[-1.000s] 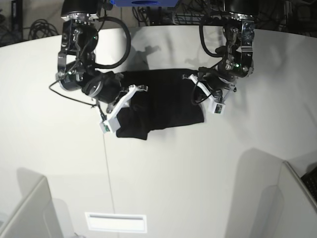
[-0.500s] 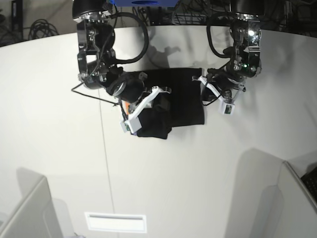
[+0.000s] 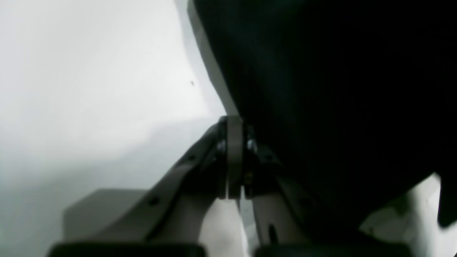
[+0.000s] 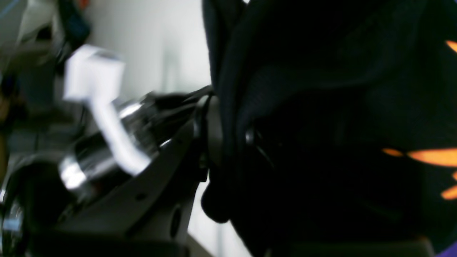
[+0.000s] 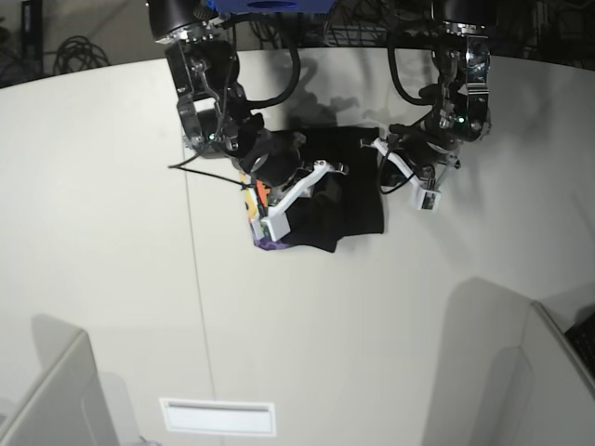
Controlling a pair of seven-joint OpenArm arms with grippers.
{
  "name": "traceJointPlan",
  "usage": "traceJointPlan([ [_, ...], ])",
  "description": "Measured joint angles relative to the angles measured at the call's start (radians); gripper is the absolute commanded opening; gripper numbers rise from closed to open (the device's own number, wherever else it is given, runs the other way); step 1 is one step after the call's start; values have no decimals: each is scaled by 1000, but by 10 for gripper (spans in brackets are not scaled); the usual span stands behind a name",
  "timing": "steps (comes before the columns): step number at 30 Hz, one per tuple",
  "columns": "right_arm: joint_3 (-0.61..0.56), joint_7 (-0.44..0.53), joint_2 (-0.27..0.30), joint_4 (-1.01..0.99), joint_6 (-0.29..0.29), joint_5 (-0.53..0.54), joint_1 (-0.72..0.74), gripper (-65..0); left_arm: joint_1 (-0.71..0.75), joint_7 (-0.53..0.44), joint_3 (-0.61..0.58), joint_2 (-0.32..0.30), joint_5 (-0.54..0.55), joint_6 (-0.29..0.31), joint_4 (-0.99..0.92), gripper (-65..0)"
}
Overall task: Fold the T-shirt properly
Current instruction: 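Grasp the strip's ends with both grippers and fold it in half, then hold the folded bundle with the right gripper and lift the left gripper away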
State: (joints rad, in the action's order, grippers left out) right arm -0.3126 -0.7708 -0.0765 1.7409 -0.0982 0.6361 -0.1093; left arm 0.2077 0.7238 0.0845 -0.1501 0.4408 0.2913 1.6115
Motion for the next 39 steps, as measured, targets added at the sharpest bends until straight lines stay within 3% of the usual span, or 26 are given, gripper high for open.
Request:
traceJointPlan([
  [15,-4,15,-10,-74,-7,6,48,-650,275,10,266,-93,-1,7,196,-650],
  [27,-5,16,-10,-87,-7,6,47,-650,291,9,303,-88,1,11,200,-650],
  [31,-5,15,-12,-87,-7,6,42,-456,292,9,303,-89,1,11,200,-650],
  [33,-5,15,-12,-86,-7,9,42,-395,292,9,303,-89,1,11,200,-650],
  [36,-32,21,-8,-85,-10,4,45,-345,308,10,349,-86,5,22,200,-650],
  [39,-121,8,-10,-85,-14,11,64,-342,310,16,391,-86,0,12,200,-650],
])
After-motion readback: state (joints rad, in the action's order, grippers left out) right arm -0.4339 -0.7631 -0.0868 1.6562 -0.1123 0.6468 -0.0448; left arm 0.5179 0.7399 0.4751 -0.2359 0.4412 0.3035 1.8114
